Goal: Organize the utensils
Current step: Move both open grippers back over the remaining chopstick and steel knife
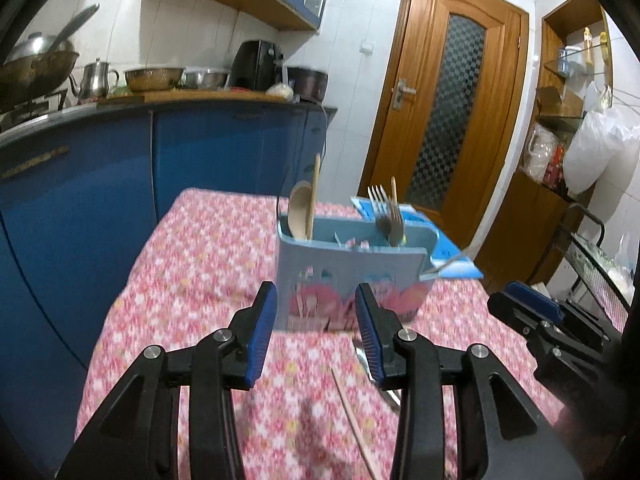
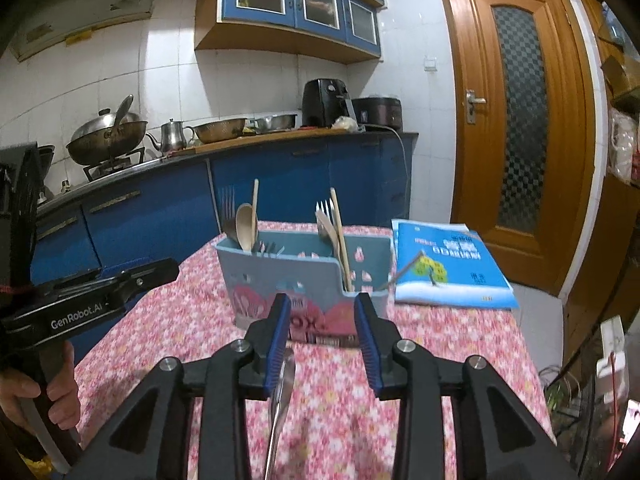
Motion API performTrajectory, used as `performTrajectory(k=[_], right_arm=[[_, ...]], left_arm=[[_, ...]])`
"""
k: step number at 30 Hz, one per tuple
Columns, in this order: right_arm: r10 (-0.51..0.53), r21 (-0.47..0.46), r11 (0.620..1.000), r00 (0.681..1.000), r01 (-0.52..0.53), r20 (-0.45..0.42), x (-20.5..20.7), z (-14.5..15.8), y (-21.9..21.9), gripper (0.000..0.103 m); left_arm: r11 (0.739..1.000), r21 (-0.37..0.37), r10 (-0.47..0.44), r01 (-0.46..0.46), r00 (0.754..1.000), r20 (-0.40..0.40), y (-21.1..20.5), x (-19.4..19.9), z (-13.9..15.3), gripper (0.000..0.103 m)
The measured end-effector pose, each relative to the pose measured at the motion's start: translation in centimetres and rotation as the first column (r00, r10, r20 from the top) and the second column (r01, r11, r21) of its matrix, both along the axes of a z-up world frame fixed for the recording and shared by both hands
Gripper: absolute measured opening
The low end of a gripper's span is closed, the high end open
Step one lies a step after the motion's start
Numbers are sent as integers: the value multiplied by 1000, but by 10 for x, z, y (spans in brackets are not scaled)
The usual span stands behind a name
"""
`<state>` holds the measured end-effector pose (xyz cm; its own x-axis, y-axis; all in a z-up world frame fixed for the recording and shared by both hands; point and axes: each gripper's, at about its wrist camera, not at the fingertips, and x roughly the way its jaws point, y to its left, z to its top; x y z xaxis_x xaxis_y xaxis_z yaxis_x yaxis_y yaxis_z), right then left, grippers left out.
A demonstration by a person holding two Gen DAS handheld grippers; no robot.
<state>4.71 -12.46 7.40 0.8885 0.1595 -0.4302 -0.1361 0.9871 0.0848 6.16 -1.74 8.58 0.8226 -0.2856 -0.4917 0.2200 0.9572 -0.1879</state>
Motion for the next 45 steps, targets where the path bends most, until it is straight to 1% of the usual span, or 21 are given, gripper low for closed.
performTrajectory(k=[3, 5, 10, 14, 19, 24, 26, 32, 36, 37, 41, 45], right_arm=[[-6, 14, 1000, 1000, 6, -28, -5, -6, -3, 39], [1, 16, 1000, 999, 0, -50, -7, -12, -5, 41], [-3, 18, 1000, 995, 5, -104, -9, -26, -10, 41], [-15, 37, 999, 991, 20, -133, -10, -36, -19, 43], [-26, 61, 997, 988, 36, -151, -13, -46, -29, 45], [-39, 85, 995, 986, 54, -164, -13, -52, -37, 51], [-43, 91, 994, 985, 59, -168, -13, -54, -39, 51], [-48, 114, 991, 983, 68, -177, -13, -60, -47, 51], [-53, 125, 989, 982, 76, -180, -13, -63, -52, 52], [-54, 128, 989, 982, 78, -181, -14, -63, -53, 52], [-57, 138, 987, 981, 84, -187, -14, -66, -57, 52], [-53, 144, 986, 981, 81, -186, -15, -66, -58, 52]], left_arm=[[1000, 6, -18, 18, 999, -46, -3, -4, -8, 41], [999, 22, -27, 29, 997, -70, -6, -5, -13, 41], [995, 70, -55, 65, 990, -132, -21, -7, -28, 41], [991, 95, -76, 96, 979, -191, -32, -5, -44, 41], [987, 107, -89, 120, 963, -255, -41, -1, -59, 41], [982, 121, -98, 142, 945, -313, -50, 4, -73, 41], [980, 125, -105, 154, 937, -333, -53, 5, -78, 41], [973, 145, -113, 177, 923, -369, -63, 7, -88, 40], [972, 151, -107, 181, 908, -406, -67, 11, -96, 38], [971, 158, -104, 181, 910, -402, -68, 11, -97, 38], [965, 188, -93, 185, 906, -413, -73, 13, -99, 38], [950, 232, -94, 211, 897, -431, -80, 17, -102, 38]])
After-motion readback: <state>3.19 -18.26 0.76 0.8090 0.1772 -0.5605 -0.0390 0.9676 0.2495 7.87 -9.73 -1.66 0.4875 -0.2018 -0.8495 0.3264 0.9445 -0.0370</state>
